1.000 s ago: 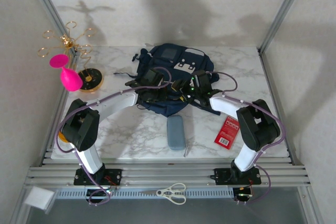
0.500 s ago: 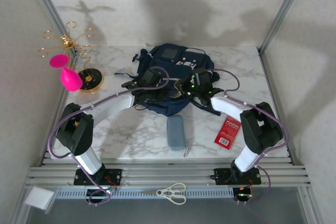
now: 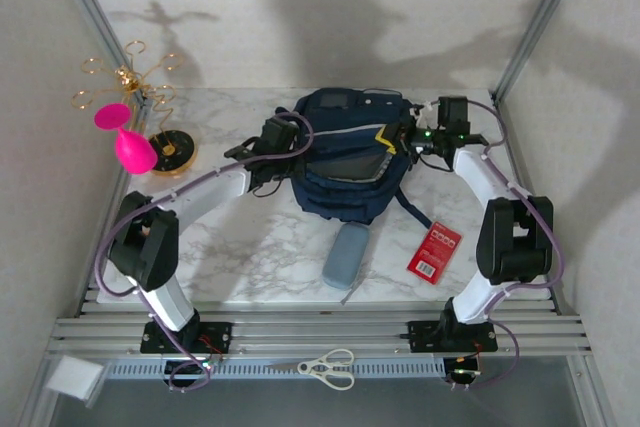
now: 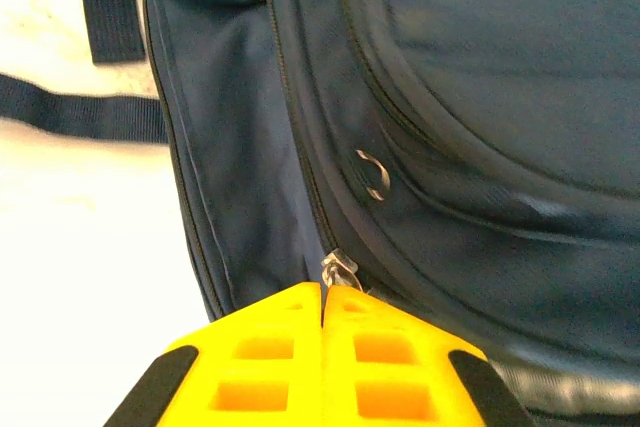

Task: Pack the student bag
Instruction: Unzip the student bag at the center of the table.

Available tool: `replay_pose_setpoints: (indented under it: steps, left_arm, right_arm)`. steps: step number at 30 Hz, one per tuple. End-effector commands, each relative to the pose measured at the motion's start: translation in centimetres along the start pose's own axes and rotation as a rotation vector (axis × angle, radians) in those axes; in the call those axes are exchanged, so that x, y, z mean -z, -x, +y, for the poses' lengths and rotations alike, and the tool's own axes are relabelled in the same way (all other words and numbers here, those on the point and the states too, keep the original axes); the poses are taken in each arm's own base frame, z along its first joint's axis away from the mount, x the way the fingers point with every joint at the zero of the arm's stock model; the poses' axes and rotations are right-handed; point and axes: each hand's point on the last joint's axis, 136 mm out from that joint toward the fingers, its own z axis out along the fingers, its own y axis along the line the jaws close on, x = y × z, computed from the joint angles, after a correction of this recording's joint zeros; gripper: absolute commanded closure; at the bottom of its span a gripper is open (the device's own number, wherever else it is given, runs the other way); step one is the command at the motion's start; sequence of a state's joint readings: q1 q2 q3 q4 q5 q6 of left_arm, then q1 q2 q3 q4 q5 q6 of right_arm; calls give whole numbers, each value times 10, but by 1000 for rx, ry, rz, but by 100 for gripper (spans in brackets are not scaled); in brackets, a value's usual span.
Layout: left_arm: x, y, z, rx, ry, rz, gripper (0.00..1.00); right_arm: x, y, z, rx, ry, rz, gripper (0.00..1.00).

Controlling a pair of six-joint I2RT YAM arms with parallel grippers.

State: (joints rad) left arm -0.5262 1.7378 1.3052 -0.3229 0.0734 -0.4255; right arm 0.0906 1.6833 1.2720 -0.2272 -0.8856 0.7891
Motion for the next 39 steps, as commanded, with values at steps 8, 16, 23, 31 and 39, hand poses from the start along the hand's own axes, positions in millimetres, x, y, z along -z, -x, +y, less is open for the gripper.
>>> replay_pose_setpoints:
  steps: [8, 16, 23, 31, 39]
  left_arm:
    - [-36, 59, 69, 70, 86, -149, 100]
    - [-34, 45, 18, 14, -133, -149, 100]
    - [-37, 35, 15, 28, -159, -132, 100]
    - [-39, 28, 12, 31, -175, -115, 100]
    - [-34, 31, 27, 50, -121, -133, 100]
  right_arm:
    - [29, 31, 33, 187, 76, -67, 100]
    - [-13, 25, 26, 120, 5, -142, 51]
    - [-59, -8, 13, -92, -59, -313, 20]
    - [-117, -53, 12, -230, -156, -448, 14]
    - [-151, -47, 30, -232, -126, -518, 55]
